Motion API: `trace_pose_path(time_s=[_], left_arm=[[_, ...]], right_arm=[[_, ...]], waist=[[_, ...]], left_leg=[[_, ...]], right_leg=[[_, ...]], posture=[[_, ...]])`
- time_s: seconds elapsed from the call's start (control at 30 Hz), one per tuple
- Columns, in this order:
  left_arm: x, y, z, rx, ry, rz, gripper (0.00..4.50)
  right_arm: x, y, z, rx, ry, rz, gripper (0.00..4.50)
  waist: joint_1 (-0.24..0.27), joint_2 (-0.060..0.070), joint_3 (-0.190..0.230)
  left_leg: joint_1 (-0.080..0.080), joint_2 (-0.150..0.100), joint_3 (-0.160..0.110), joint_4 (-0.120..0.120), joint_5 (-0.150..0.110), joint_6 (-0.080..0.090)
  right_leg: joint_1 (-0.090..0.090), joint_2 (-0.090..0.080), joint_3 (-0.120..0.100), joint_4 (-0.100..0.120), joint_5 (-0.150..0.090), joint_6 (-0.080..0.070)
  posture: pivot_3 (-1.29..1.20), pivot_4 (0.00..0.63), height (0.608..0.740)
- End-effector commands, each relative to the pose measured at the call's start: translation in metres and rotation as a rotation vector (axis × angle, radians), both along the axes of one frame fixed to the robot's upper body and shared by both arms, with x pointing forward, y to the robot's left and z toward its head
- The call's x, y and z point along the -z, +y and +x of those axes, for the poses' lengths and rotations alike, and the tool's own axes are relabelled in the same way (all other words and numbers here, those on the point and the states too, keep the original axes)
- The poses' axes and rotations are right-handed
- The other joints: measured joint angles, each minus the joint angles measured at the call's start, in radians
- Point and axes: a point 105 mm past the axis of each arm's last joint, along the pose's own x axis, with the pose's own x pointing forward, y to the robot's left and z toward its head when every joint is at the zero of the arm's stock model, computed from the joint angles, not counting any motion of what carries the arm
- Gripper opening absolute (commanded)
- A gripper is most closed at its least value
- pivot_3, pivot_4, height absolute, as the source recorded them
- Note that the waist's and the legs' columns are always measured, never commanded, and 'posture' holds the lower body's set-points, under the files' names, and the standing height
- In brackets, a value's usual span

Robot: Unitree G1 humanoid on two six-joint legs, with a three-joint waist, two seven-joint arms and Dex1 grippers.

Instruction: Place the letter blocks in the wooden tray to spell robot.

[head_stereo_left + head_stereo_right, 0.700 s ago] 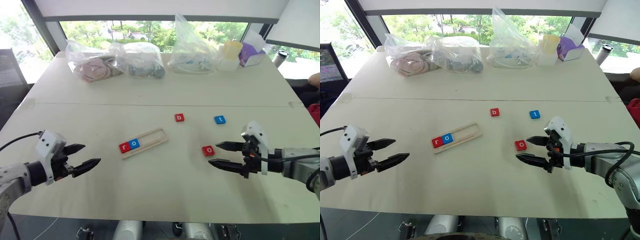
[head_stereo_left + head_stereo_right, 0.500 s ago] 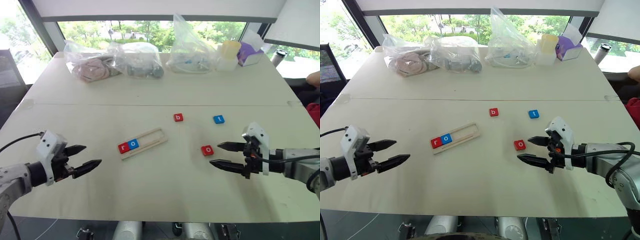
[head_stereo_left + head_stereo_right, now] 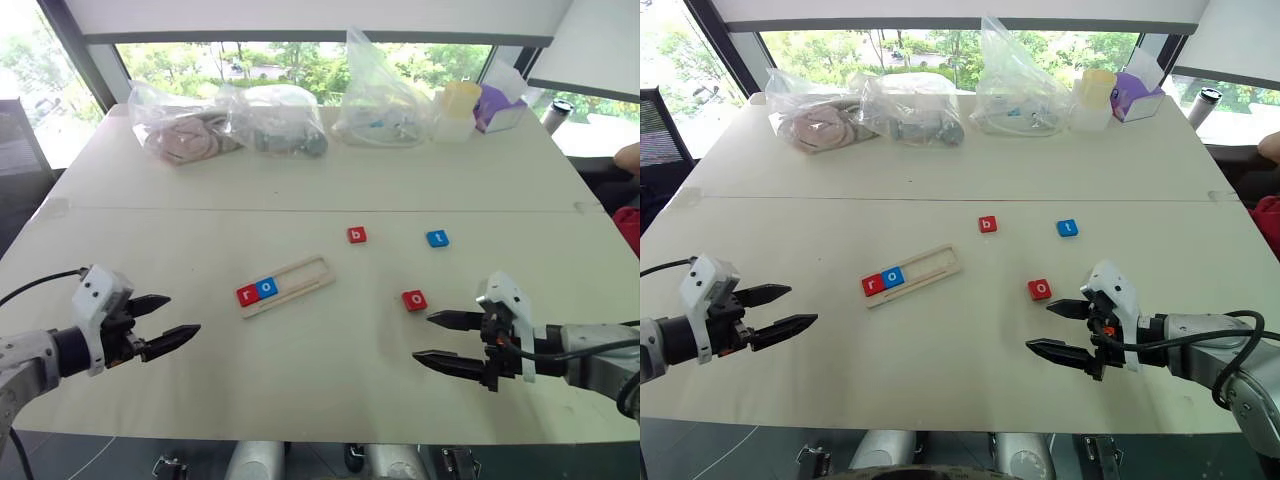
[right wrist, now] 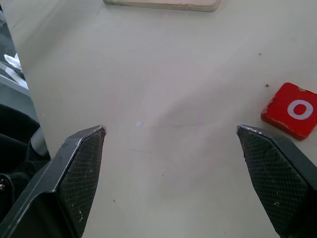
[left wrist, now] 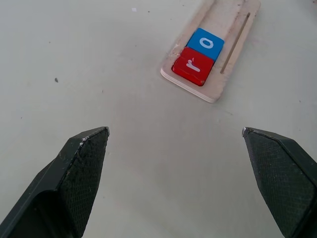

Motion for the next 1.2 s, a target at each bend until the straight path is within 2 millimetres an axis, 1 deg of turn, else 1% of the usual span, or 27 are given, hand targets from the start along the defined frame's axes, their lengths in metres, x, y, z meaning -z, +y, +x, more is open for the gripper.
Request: trace_pose_path(time_s=[0.03, 0.1, 0.17, 0.27, 0.37, 0.47, 0.57, 0.73, 0.93, 1.13, 1.2], left_arm=[[-0.007, 0.003, 0.004, 0.011, -0.043, 0.045, 4.50], [-0.002, 0.007, 0.009, 0.025, -0.052, 0.138, 4.50], [-0.005, 0.002, 0.016, 0.047, -0.066, 0.127, 4.50], [-0.003, -0.010, 0.018, 0.118, -0.063, 0.113, 4.50], [0.005, -0.021, 0.020, 0.175, -0.060, 0.116, 4.50], [0.010, -0.025, 0.036, 0.172, -0.120, 0.177, 4.50], [0.015, -0.033, 0.048, 0.196, -0.148, 0.174, 4.50], [0.027, -0.043, 0.056, 0.283, -0.138, 0.190, 4.50], [0.033, -0.054, 0.064, 0.336, -0.145, 0.192, 4.50], [0.043, -0.066, 0.062, 0.375, -0.135, 0.179, 4.50], [0.049, -0.067, 0.061, 0.386, -0.130, 0.201, 4.50]], right_arm=[[-0.010, 0.001, 0.004, -0.002, -0.051, 0.005, 4.34], [-0.011, 0.003, 0.008, -0.008, -0.066, 0.001, 4.34], [-0.016, 0.015, 0.009, -0.053, -0.085, 0.001, 4.34], [-0.021, 0.033, 0.006, -0.123, -0.106, 0.013, 4.34], [-0.019, 0.054, 0.001, -0.175, -0.125, 0.036, 4.34], [-0.014, 0.068, -0.002, -0.189, -0.126, 0.050, 4.34], [-0.008, 0.078, -0.003, -0.198, -0.121, 0.055, 4.34], [-0.006, 0.082, 0.000, -0.194, -0.126, 0.060, 4.34], [-0.004, 0.074, 0.008, -0.145, -0.141, 0.035, 4.34], [-0.004, 0.071, 0.014, -0.106, -0.152, 0.029, 4.34], [-0.003, 0.069, 0.016, -0.098, -0.154, 0.026, 4.34]], waist=[[0.000, 0.000, 0.000], [0.000, 0.000, 0.000], [0.001, 0.000, 0.000], [0.000, 0.000, 0.000], [-0.001, 0.000, 0.000], [0.002, 0.000, 0.000], [0.002, 0.000, 0.000], [-0.002, 0.000, 0.000], [0.001, 0.000, 0.000], [0.000, 0.000, 0.000], [0.001, 0.000, -0.001]], left_leg=[[0.000, 0.000, 0.000, 0.000, 0.000, 0.000], [0.000, 0.000, 0.000, 0.000, 0.000, 0.000], [0.000, -0.001, 0.000, -0.001, 0.000, 0.000], [-0.001, 0.000, 0.000, -0.001, 0.000, 0.000], [-0.001, 0.000, 0.000, -0.001, 0.000, 0.001], [-0.001, -0.001, 0.000, -0.002, -0.001, 0.001], [-0.001, -0.001, 0.000, -0.001, -0.001, 0.001], [-0.001, -0.001, 0.001, 0.000, -0.001, 0.001], [-0.001, -0.001, 0.000, -0.001, -0.001, 0.001], [-0.001, -0.001, 0.001, 0.000, -0.001, 0.002], [0.000, -0.001, 0.001, 0.000, -0.001, 0.002]], right_leg=[[0.000, 0.000, 0.000, 0.000, 0.000, 0.000], [0.000, 0.000, 0.000, -0.001, 0.000, 0.000], [0.000, 0.000, 0.000, -0.001, 0.000, 0.000], [0.000, 0.000, 0.000, -0.001, 0.000, 0.000], [0.000, 0.000, 0.000, -0.002, 0.000, 0.000], [0.000, 0.001, 0.000, -0.002, 0.001, 0.000], [0.000, 0.001, 0.000, -0.001, 0.001, 0.001], [0.001, 0.000, 0.000, -0.002, 0.002, 0.002], [0.000, 0.001, 0.000, -0.001, 0.002, 0.002], [0.001, 0.001, 0.000, -0.001, 0.003, 0.003], [0.001, 0.001, 0.000, -0.001, 0.003, 0.003]], posture=[[0.00, 0.150, 0.740], [0.00, 0.150, 0.740], [0.00, 0.150, 0.740], [0.00, 0.150, 0.740], [0.00, 0.150, 0.740], [0.00, 0.150, 0.740], [0.00, 0.150, 0.740], [0.00, 0.150, 0.740], [0.00, 0.150, 0.740], [0.00, 0.150, 0.740], [0.00, 0.150, 0.740]])
